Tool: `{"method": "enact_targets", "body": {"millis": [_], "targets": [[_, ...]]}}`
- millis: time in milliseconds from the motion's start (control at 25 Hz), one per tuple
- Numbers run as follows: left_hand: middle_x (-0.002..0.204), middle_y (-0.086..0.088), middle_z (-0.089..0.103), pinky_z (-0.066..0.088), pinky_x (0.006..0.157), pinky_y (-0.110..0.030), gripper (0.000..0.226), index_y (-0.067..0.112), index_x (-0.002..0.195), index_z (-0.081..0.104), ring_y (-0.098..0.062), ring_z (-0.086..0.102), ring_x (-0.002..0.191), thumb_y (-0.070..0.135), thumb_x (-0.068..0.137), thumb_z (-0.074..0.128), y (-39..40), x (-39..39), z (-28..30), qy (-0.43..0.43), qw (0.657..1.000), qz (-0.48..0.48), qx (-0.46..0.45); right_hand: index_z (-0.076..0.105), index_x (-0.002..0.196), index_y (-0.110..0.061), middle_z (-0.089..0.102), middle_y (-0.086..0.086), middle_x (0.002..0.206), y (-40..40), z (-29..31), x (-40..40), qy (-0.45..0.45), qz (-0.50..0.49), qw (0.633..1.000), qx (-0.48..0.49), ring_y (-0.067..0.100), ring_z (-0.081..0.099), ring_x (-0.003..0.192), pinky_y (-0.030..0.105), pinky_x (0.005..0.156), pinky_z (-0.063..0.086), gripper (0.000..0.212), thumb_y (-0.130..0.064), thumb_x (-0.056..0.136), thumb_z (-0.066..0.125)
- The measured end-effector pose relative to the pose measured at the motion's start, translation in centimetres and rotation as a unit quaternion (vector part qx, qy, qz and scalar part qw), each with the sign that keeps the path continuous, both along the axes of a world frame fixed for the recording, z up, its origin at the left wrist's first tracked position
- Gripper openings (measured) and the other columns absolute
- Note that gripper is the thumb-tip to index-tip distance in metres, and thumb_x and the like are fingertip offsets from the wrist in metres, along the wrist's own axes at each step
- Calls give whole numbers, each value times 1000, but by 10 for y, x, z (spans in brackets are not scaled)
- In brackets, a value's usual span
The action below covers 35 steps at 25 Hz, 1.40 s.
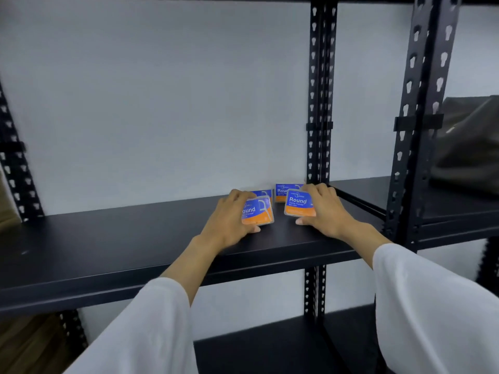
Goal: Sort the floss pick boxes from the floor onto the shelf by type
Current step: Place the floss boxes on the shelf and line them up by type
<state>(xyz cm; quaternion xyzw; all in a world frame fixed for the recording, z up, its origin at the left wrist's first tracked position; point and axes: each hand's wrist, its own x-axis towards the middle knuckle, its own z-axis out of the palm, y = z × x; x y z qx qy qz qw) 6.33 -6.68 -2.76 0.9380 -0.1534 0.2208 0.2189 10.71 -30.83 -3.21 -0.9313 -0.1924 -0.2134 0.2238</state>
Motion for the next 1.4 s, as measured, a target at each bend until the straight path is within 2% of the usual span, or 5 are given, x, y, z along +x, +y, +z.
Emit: {"method": "enact_targets", "body": {"millis": [400, 720, 1080, 1240, 1400], "targets": [[139, 4, 40, 34, 102, -28, 69, 25, 137, 39, -17, 32, 129, 26, 79, 76, -2, 35, -13, -35, 999, -7, -18, 37, 138, -22, 37, 5, 142, 9, -9, 38, -39, -4, 999, 2, 24, 28, 132, 40, 107, 28, 64, -19, 83, 69], [139, 0, 45, 36, 92, -22, 61, 22, 135, 44, -17, 39, 125, 24, 82, 73, -9, 35, -8, -36, 999, 2, -16, 29, 145, -19, 30, 6, 151, 9, -7, 30, -16, -20, 1000, 0, 23, 22, 142, 45, 114, 19, 70, -23, 86, 66], [131, 0, 49, 41, 93, -27, 34, 20, 126, 53, -18, 45, 121, 24, 92, 58, -9, -30, -3, -66, 996, 30, -55, 56, 117, -13, 56, 7, 118, 9, -6, -30, -41, 35, 990, 131, 19, 53, 108, 32, 88, 48, 28, -9, 89, 57], [122, 5, 53, 42, 88, -27, 24, 21, 117, 58, -14, 49, 112, 24, 93, 54, -7, -92, -16, -93, 992, 30, -79, 64, 99, -15, 62, -2, 94, 22, -16, -84, -53, 66, 980, 178, 13, 59, 86, 28, 81, 50, 16, -8, 87, 55], [113, 13, 55, 42, 82, -24, 18, 26, 110, 59, -6, 51, 104, 23, 93, 53, 0, -159, -57, -83, 989, 53, -107, 63, 96, -17, 61, -4, 90, 43, -50, -149, -19, 99, 973, 207, 2, 56, 79, 8, 69, 40, 14, -9, 87, 56]]}}
